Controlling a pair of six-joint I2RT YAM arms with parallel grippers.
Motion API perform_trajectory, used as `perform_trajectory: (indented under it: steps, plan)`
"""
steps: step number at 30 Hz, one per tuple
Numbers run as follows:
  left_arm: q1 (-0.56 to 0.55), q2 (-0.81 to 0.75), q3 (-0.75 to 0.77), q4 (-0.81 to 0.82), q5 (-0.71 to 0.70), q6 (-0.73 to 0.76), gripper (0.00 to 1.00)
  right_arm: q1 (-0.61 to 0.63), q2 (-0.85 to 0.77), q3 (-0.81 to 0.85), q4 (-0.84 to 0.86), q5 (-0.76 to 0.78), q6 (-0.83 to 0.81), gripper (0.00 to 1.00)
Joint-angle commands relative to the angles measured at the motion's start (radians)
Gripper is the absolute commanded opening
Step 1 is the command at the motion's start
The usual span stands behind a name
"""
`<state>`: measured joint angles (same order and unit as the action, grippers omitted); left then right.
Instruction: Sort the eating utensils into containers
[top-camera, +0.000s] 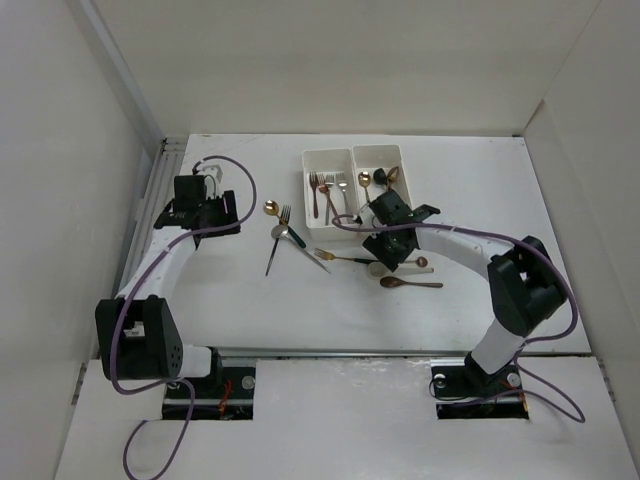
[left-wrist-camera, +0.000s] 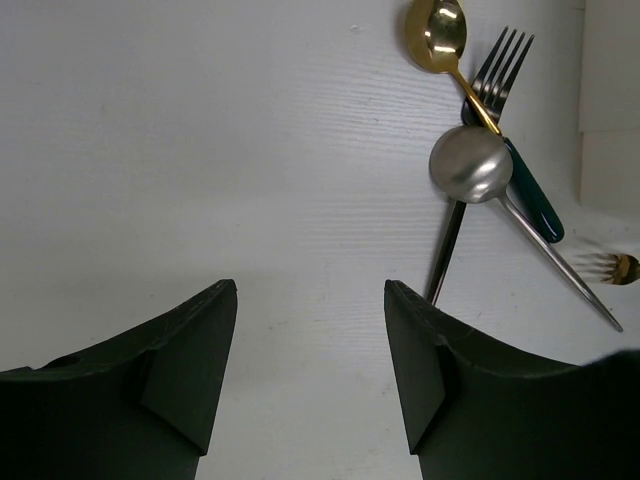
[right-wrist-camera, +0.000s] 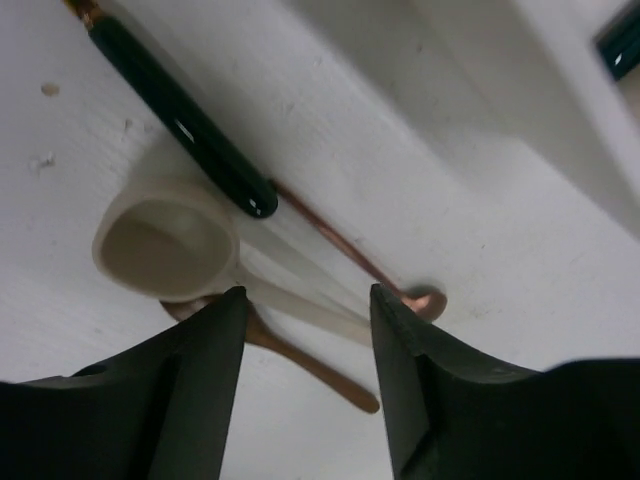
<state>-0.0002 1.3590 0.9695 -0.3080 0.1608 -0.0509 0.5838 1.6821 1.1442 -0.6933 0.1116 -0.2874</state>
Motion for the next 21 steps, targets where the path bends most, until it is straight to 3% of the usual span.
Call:
perform_trajectory:
  steps: [1,2,4,11,21]
  plan:
    - [-0.006,-0.052,0.023,0.015,-0.009,-0.009,0.58,0.005,0.017,0.000,0.147,-0.004,-0.025,0.56]
    - [-0.006,-0.052,0.023,0.015,-0.009,-0.009,0.58,0.005,0.027,-0.009,0.147,-0.013,-0.025,0.48]
    - [-0.006,-0.061,0.023,0.015,-0.009,-0.009,0.58,0.016,0.036,-0.020,0.166,-0.041,-0.025,0.44]
    - [-0.015,-0.080,0.023,0.015,-0.021,-0.009,0.58,0.036,-0.013,-0.067,0.155,-0.069,-0.026,0.44]
    - [-0.034,-0.080,0.014,0.015,-0.021,-0.009,0.58,0.027,-0.055,-0.001,0.017,0.076,-0.006,0.45]
